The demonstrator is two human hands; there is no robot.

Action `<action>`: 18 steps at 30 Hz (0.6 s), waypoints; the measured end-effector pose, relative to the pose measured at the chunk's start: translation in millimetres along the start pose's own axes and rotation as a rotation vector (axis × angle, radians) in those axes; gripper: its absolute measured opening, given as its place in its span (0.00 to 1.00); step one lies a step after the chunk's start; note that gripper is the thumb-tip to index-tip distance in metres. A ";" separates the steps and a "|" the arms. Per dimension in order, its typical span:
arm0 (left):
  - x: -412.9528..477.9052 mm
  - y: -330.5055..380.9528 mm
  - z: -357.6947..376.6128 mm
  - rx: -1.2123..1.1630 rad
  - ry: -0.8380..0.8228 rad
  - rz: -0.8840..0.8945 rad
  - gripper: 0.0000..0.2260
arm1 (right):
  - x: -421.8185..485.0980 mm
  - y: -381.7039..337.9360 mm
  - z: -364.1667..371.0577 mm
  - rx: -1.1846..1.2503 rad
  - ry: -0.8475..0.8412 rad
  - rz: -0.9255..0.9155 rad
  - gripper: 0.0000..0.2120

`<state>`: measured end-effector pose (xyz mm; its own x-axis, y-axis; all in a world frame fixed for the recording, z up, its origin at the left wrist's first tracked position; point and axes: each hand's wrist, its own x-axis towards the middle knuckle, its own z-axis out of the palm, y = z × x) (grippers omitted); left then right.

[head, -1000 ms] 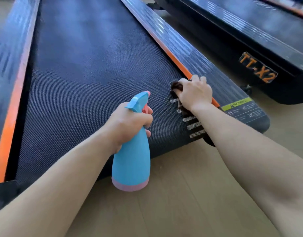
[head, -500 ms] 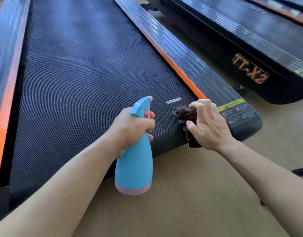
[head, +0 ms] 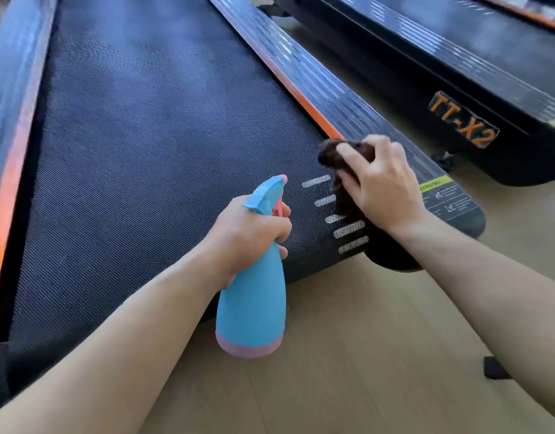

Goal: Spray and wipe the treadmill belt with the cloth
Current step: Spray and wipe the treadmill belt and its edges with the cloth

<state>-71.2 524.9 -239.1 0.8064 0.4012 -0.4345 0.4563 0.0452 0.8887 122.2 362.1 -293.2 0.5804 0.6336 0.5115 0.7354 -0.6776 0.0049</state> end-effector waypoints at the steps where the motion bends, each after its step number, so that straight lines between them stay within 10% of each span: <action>1: 0.6 -0.4 1.5 -0.004 0.001 0.000 0.20 | 17.5 -0.1 4.0 -0.011 -0.085 0.049 0.19; 6: 2.4 -1.5 3.9 0.030 -0.004 -0.012 0.19 | 33.3 -12.2 11.4 -0.144 -0.361 0.077 0.19; 18: -1.3 5.5 9.0 0.053 -0.027 0.017 0.19 | 17.4 -20.8 0.7 -0.094 -0.240 0.121 0.16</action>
<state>-66.3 516.4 -234.9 0.8236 0.3768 -0.4239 0.4614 -0.0104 0.8871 117.2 387.5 -285.0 0.7367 0.6082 0.2956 0.6261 -0.7786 0.0417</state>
